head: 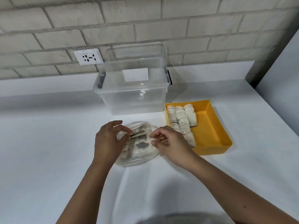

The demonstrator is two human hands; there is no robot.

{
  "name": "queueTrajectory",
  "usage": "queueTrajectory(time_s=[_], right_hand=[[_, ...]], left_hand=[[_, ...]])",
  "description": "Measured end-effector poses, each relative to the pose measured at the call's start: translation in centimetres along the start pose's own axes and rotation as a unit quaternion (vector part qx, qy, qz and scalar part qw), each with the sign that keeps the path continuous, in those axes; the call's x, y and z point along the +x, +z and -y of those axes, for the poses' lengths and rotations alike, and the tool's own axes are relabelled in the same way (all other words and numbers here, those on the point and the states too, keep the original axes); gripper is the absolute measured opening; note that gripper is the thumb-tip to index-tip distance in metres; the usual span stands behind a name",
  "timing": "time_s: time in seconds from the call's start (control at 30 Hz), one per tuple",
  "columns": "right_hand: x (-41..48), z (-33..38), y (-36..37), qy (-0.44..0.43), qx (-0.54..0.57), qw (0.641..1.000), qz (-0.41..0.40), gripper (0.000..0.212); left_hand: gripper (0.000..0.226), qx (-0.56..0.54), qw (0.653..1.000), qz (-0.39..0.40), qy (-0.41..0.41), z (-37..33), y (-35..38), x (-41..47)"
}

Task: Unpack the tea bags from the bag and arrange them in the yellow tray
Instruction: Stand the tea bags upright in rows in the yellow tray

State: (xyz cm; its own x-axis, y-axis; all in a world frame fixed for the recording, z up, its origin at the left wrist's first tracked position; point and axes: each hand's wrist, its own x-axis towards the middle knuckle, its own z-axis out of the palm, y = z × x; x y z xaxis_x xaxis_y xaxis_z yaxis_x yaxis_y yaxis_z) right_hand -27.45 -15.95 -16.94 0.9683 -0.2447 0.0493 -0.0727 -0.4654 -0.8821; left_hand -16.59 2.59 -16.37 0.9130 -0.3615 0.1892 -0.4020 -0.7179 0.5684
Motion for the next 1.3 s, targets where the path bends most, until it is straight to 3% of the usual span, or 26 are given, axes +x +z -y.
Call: queueTrajectory(time_s=[0.17,0.27,0.47,0.63,0.8,0.9,0.97,1.1,1.23,1.3], right_hand=[[0.9,-0.8,4.1,-0.021,-0.013,0.998,0.057,0.015],[1.4,-1.0,5.7,-0.021,-0.020,0.996,0.082,0.015],[2.4,-1.0,7.6,-0.018,-0.102,0.987,0.122,0.024],[3.1,-1.2,8.1,-0.028,-0.129,0.984,0.116,0.025],[3.3,-1.3,8.3,-0.036,-0.121,0.989,0.083,0.006],[3.4,-1.4,7.3,-0.008,-0.061,0.998,0.029,0.005],[3.5,-1.2,6.1,0.059,0.045,0.997,0.006,0.005],[3.3,-0.2,4.4,0.160,0.284,0.945,0.013,0.003],[3.4,0.4,3.9,0.182,0.381,0.907,0.017,0.002],[3.6,0.6,3.8,0.194,0.417,0.888,0.028,0.002]], left_hand=[[0.020,0.049,0.997,0.048,-0.044,2.6,0.4,-1.6],[0.036,0.013,0.991,0.102,-0.087,3.4,0.2,-2.0],[0.066,-0.065,0.984,0.147,-0.071,4.3,-0.4,-1.5],[0.073,-0.078,0.982,0.161,-0.059,4.4,-0.3,-1.2],[0.072,-0.073,0.982,0.168,-0.053,4.3,-0.7,-1.1],[0.060,-0.079,0.983,0.159,-0.050,4.3,-1.1,-1.4],[0.049,-0.096,0.986,0.128,-0.053,4.4,-1.3,-1.6],[0.020,-0.117,0.990,0.033,-0.065,3.8,-0.8,-1.8],[0.036,-0.122,0.990,0.002,-0.071,2.3,-0.3,-2.0],[0.033,-0.128,0.990,-0.004,-0.063,2.0,0.2,-2.0]])
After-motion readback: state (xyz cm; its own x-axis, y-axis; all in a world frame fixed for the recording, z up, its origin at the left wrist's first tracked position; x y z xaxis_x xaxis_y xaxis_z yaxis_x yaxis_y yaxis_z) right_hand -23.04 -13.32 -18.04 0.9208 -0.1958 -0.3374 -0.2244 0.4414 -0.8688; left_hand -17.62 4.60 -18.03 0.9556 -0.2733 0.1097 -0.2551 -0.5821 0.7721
